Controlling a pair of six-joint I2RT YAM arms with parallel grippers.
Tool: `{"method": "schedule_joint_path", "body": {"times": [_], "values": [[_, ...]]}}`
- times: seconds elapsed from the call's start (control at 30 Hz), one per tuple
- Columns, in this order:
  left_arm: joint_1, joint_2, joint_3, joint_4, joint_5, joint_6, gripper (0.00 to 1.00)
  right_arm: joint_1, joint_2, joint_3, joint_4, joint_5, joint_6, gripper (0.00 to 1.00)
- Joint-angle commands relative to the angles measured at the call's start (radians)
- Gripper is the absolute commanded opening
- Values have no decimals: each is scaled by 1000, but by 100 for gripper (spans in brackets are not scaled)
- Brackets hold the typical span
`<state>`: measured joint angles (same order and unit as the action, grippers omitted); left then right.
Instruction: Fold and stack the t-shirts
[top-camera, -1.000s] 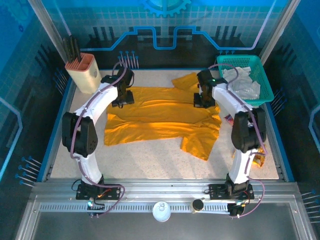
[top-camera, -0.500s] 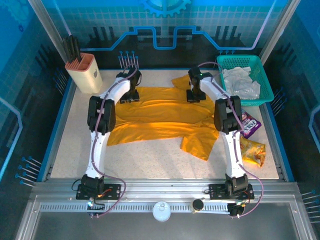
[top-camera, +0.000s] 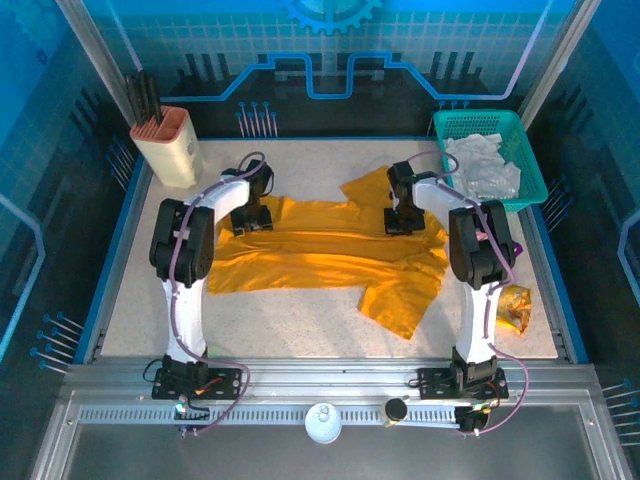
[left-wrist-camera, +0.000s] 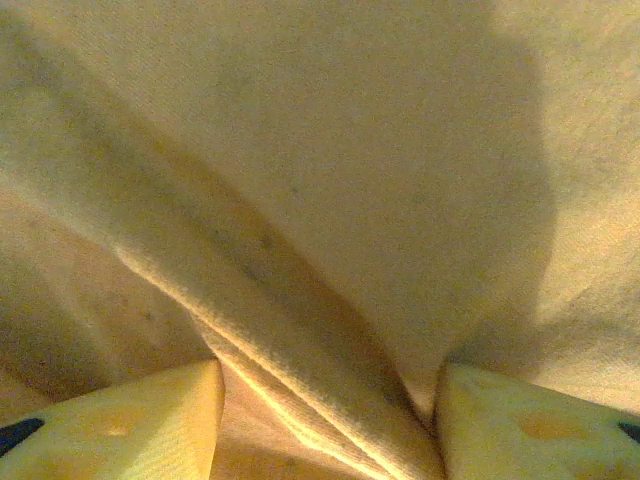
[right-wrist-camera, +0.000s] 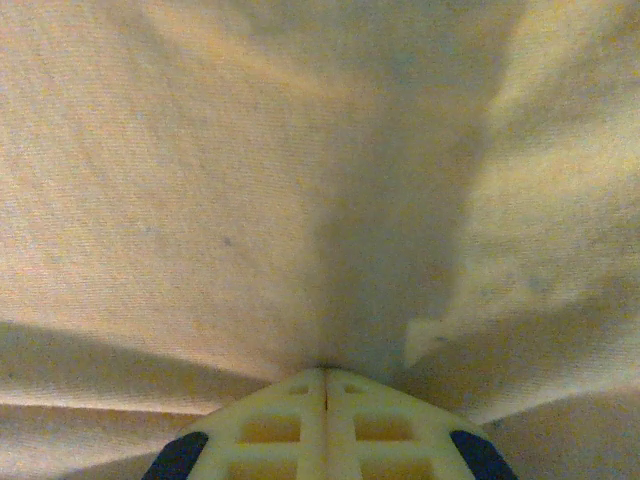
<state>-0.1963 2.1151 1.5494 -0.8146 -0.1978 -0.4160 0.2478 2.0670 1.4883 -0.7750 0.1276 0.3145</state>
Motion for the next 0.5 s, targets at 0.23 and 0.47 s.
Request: {"method": "schedule_joint_path", "body": {"times": [0.23, 0.47], "values": [[17, -83, 196, -165, -98, 50, 74, 3, -138, 6, -87, 35, 15, 0], [117, 86, 493, -250, -134, 155, 61, 3, -295, -65, -107, 4, 23, 4]]}}
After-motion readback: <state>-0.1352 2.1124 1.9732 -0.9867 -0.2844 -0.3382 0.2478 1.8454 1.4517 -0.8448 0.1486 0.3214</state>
